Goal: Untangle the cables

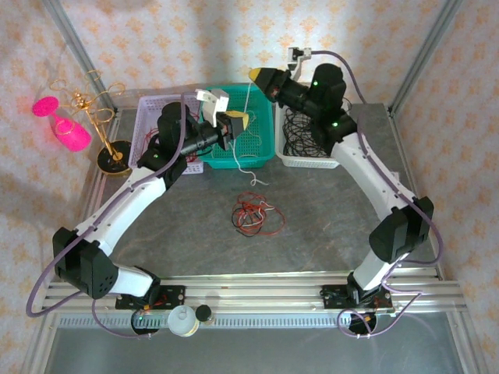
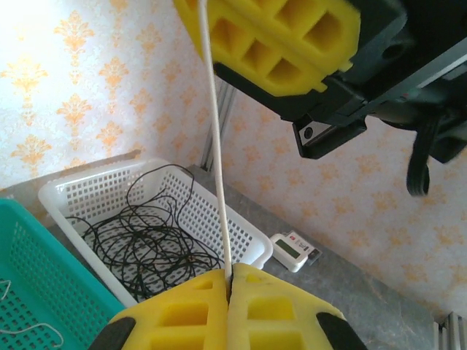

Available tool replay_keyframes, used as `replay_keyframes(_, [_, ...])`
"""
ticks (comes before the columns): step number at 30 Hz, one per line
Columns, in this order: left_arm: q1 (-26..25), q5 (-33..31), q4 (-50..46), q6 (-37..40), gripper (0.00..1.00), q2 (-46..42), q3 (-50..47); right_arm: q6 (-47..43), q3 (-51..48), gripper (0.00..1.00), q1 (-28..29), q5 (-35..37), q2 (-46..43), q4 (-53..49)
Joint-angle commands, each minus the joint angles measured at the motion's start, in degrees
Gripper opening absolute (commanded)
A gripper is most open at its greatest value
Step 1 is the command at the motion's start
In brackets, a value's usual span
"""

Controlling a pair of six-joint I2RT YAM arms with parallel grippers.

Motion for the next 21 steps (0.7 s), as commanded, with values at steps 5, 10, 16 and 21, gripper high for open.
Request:
replay_keyframes(5, [-2.3,-3.8,3.9,-3.2,0.0,-1.7,-2.5,3.9,-7.2,0.0,5.0,25.8,-6.6,19.3])
replay_keyframes(10, [-2.3,-5.7,4.3,-3.4,0.0,-2.0,-2.6,8.9,-10.1,0.0,7.0,36.7,-7.0,18.8])
replay_keyframes(16, [-2.3,-6.7,3.2,-2.9,0.0,-2.2,-2.6,4.7,-5.9,0.18,7.4,36.5,-4.2,16.9])
replay_keyframes(21, [-2.3,-8.0,2.1,-2.2,0.0,-2.3,-1.9,0.2,-2.7,0.15,6.2,35.7,-3.3,12.6])
